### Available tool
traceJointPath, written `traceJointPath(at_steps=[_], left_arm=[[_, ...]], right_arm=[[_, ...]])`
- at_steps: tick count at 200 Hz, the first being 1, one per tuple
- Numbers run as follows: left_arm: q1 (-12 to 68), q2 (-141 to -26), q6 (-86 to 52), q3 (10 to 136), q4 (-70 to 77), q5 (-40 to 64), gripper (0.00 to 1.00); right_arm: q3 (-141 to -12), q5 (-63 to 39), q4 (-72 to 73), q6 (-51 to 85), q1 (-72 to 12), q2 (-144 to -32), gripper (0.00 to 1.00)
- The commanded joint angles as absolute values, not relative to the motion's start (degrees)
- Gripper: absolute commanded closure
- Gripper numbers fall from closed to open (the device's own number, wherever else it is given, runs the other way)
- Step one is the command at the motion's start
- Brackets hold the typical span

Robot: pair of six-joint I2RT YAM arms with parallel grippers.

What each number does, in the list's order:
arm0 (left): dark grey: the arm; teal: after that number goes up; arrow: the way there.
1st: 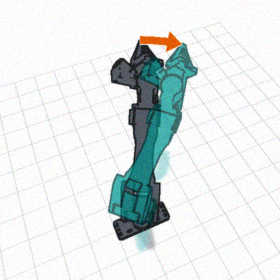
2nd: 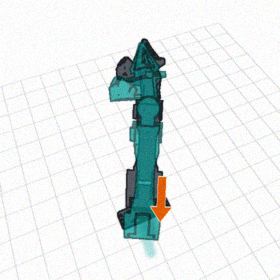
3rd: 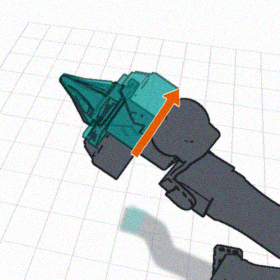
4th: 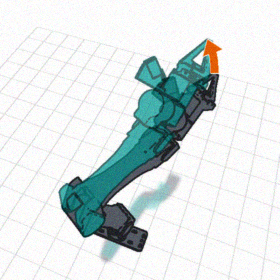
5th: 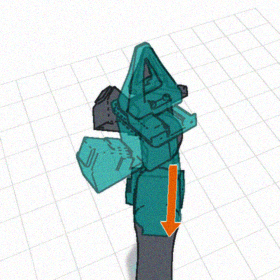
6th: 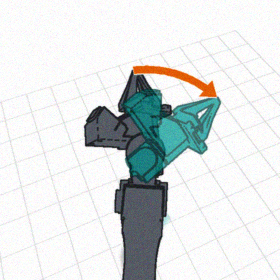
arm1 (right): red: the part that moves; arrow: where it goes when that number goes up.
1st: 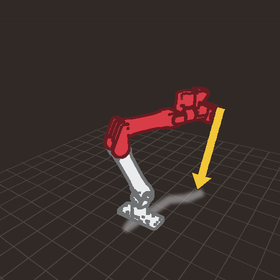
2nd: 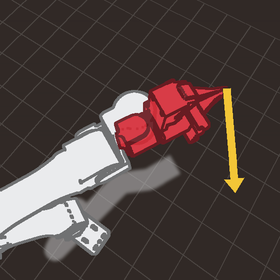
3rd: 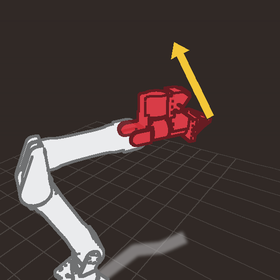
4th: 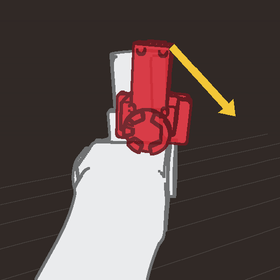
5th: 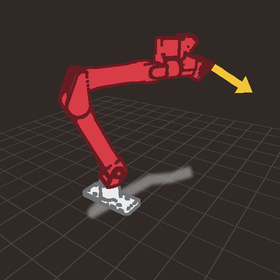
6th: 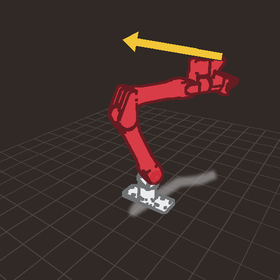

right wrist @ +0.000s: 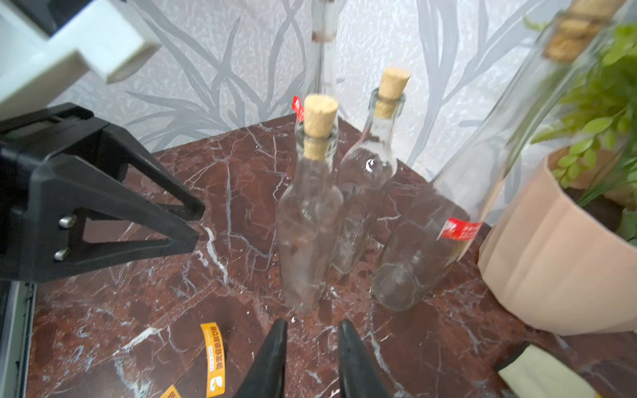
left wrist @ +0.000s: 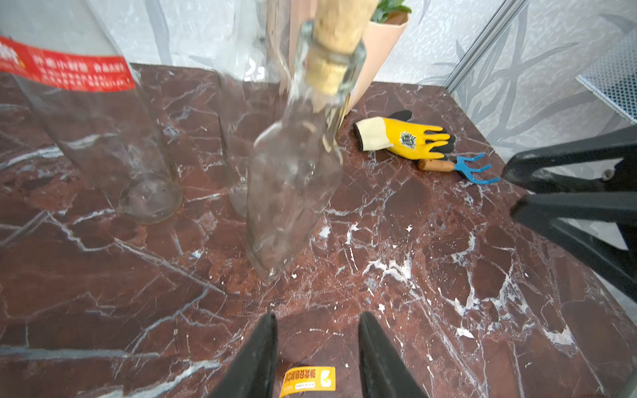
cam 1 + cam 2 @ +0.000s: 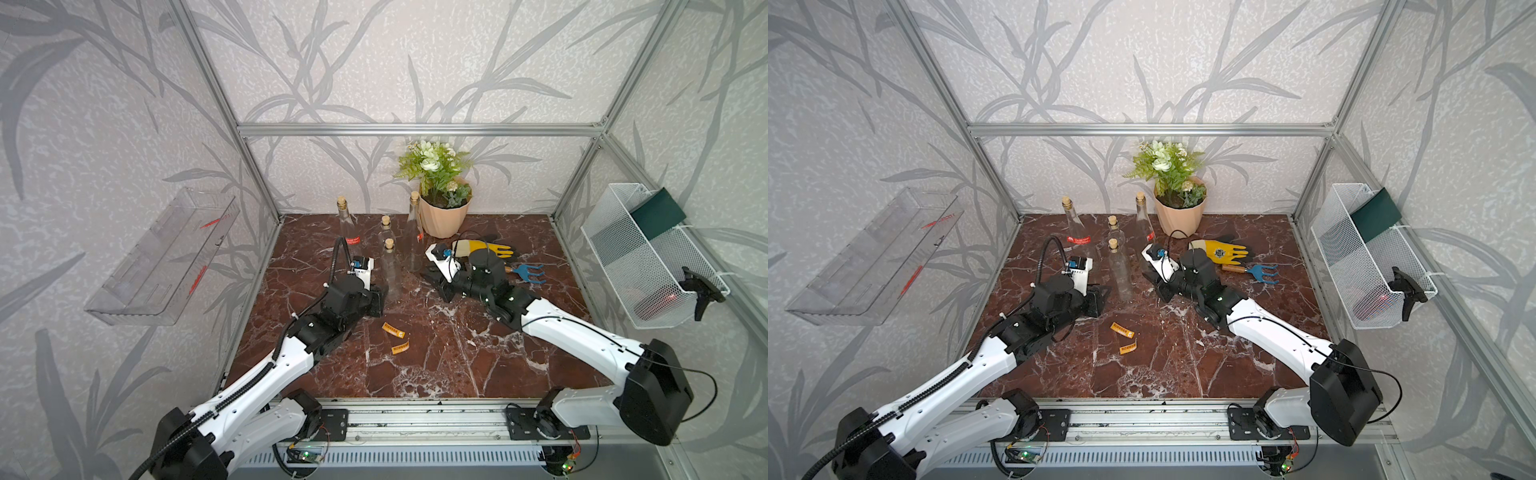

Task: Remove the label from the bottle
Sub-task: Pick up the bottle from the center of the board.

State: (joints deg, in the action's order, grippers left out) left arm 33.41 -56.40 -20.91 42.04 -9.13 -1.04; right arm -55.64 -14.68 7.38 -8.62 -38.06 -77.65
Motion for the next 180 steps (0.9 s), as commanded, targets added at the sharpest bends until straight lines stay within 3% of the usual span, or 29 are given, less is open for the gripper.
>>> traceJointPath(at_steps=[1,45,131,180], left_arm=[[31.3,-57.4,-18.4,45.9,-10.1,1.8,0.56],[27.8,-60.4,-16.9,50.8,-9.9,5.2,0.46],[24.9,-64.7,-13.9,55.9,-9.8,9.1,0.39],[24.3,-64.7,-14.2,55.4,-9.3,10.3,0.33]], right_arm=[[-60.1,-18.2,5.4,-10.0,-36.1,-80.2,0.71],[-68.1,-21.5,6.9,-10.2,-32.5,-86.7,0.66],[-81.6,-24.4,9.5,-10.8,-28.3,-99.2,0.32],[-87.9,-25.7,11.4,-10.8,-27.3,-104.9,0.28]])
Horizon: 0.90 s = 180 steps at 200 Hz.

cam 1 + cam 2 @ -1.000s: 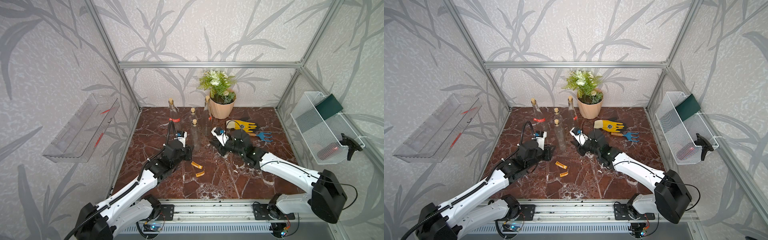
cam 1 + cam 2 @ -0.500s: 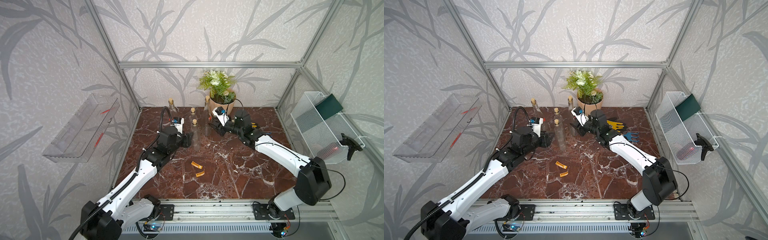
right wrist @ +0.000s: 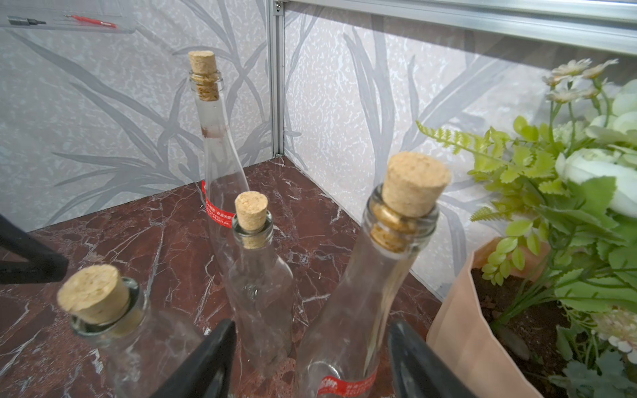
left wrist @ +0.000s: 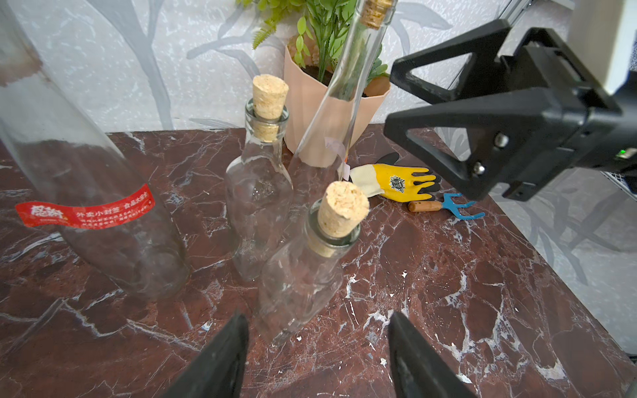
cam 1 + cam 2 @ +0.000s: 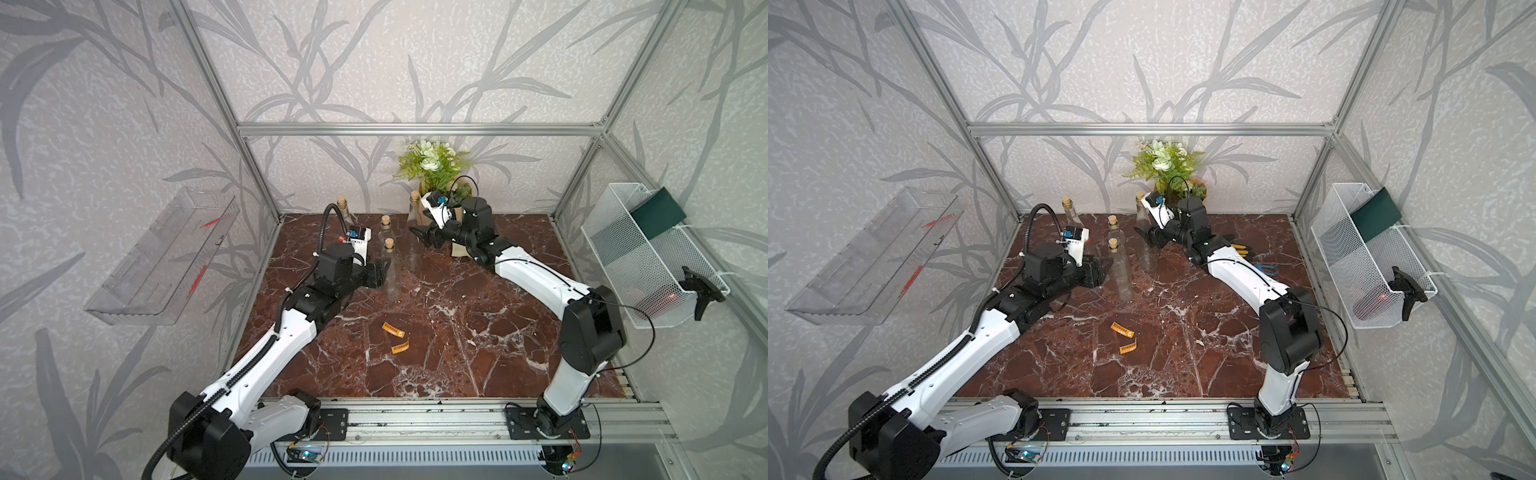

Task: Remove the label from the bottle
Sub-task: Pick up the bottle from the center of the board.

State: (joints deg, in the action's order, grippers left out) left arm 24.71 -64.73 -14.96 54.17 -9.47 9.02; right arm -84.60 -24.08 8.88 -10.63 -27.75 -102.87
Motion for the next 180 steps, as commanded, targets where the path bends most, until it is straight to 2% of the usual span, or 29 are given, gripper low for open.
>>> traceJointPath(at_steps=[1,110,180], left_arm=[[24.3,-64.7,-14.2,55.4,-9.3,10.3,0.33],[24.2,-61.2,-16.2,51.3,-8.4,10.9,0.32],[24.1,-59.6,-16.6,49.0,-8.0,10.7,0.31]], right_arm=[[-88.0,-25.7,11.5,-10.7,-27.2,-105.0,0.28],[-97.1,-27.0,14.7,-9.5,-26.2,-114.1,0.39],[-100.3,-26.4,16.2,-9.1,-26.0,-117.9,0.5]])
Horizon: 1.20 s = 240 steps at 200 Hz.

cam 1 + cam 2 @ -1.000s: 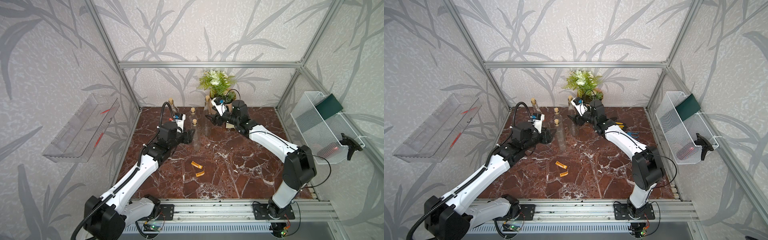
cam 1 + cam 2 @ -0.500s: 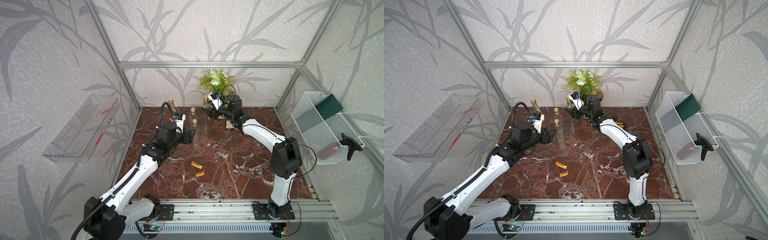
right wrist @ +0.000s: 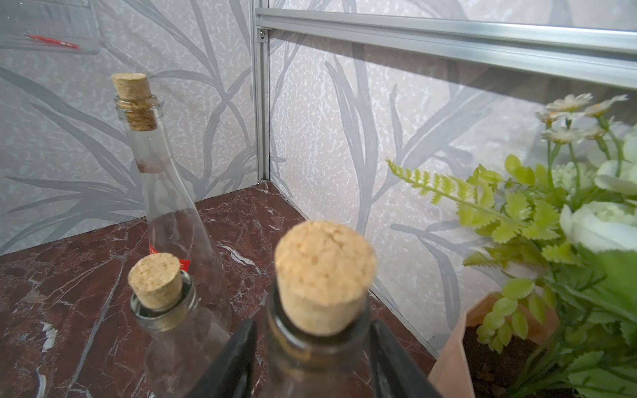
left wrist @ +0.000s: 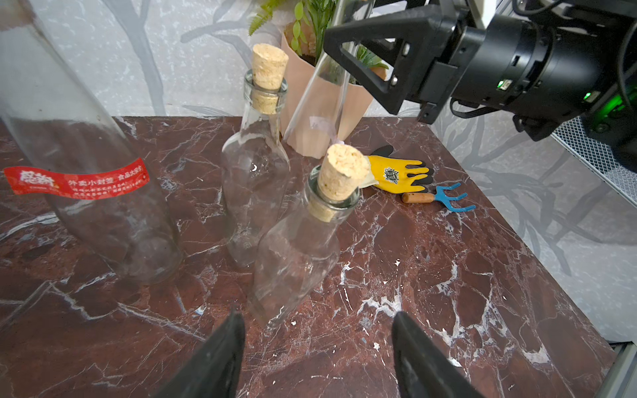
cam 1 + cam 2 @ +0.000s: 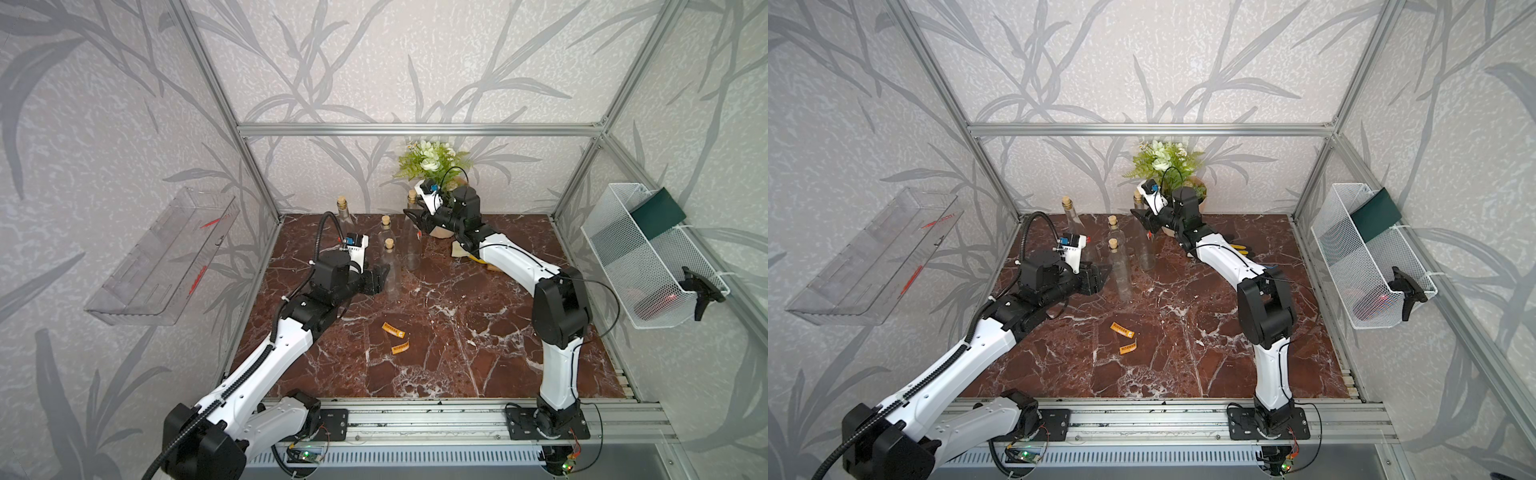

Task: Remove the label from the bottle
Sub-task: Pick up the bottle from the center of the board, then place the bottle at the center of the board.

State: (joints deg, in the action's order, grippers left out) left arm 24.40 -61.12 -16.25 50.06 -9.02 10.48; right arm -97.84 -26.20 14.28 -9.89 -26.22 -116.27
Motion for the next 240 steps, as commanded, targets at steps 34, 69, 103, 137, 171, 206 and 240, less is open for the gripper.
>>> traceJointPath(at_steps=[34,69,103,137,171,206,240], left_arm=[[24.2,-59.0,-16.6,48.4,-8.0,10.3,0.31],[24.1,-59.1,-16.7,48.1,-7.4,10.2,0.31],[24.1,-59.1,-16.1,48.5,-6.9,10.5,0.31],[24.1,-59.0,-15.4,49.2,-7.0,10.6,0.31],[24.2,-58.7,-15.6,49.3,-6.8,12.0,0.31],[24.2,-58.3,-16.0,48.9,-6.5,13.3,0.31],[24.2,-57.5,-16.3,48.3,-5.9,14.5,0.31]], right_arm=[[-99.9,-27.5,17.6,-8.0,-26.1,-118.0,0.62],[-97.8,-27.7,18.6,-7.8,-26.1,-116.4,0.75],[-94.9,-25.7,18.0,-9.3,-26.5,-112.3,0.9],[-90.9,-24.6,17.0,-9.9,-26.8,-106.4,1.0],[-85.2,-25.0,17.0,-9.9,-26.9,-100.0,1.0],[-79.1,-25.2,16.6,-9.9,-27.0,-92.8,1.0],[-73.1,-27.4,16.6,-9.4,-27.0,-86.9,1.0]])
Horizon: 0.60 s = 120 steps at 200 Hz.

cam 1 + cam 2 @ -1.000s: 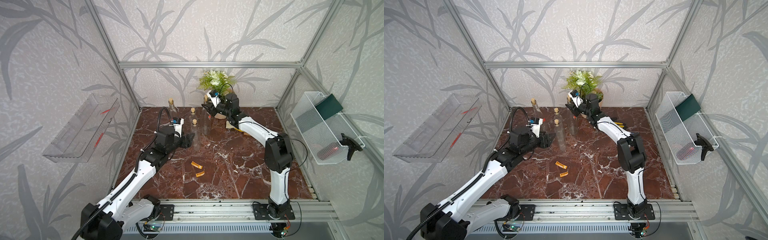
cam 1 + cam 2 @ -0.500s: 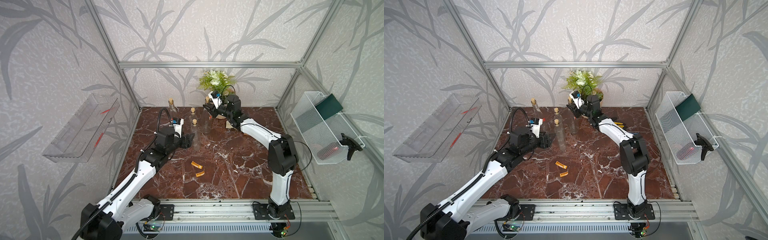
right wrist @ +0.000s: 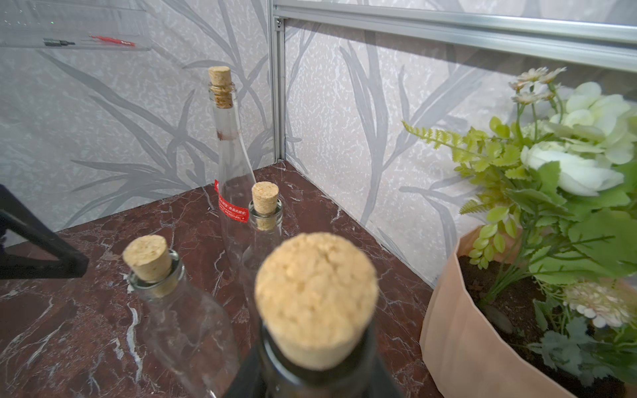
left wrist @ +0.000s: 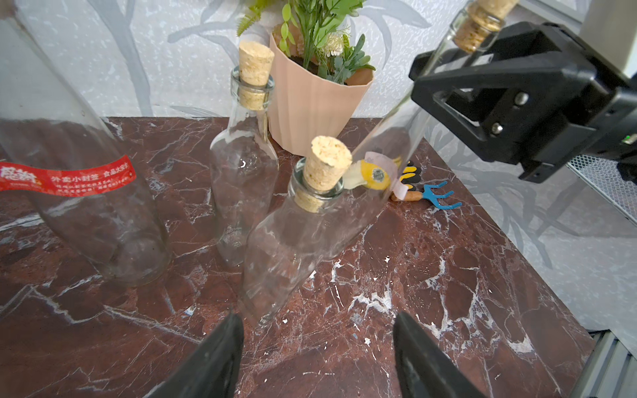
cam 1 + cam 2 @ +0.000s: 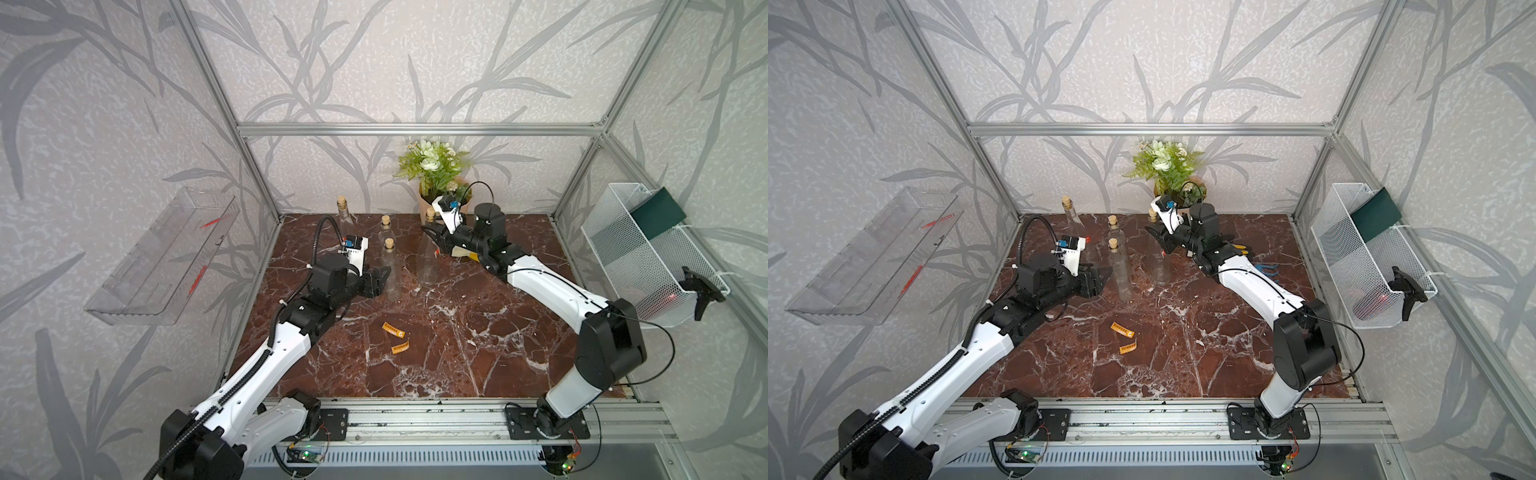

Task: Remove the label from the bottle
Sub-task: Place the bottle at the center of the board.

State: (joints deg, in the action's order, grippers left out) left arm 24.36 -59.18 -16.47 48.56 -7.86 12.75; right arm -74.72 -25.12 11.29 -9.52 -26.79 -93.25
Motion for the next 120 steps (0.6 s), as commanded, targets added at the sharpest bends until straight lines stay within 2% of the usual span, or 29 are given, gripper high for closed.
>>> traceJointPath(at_steps=[1,67,120], left_arm=[[24.2,-57.5,-16.3,48.2,-5.8,14.5,0.31],[24.2,-57.4,-16.6,48.3,-5.5,16.6,0.31],[24.2,-57.9,-17.4,48.2,-5.2,17.8,0.31]], right_arm=[[-72.8,-27.4,16.6,-9.5,-27.0,-86.7,1.0],[-64.4,-32.1,17.8,-9.7,-27.6,-79.8,1.0],[-61.4,-39.3,19.4,-12.1,-27.9,-79.0,1.0]])
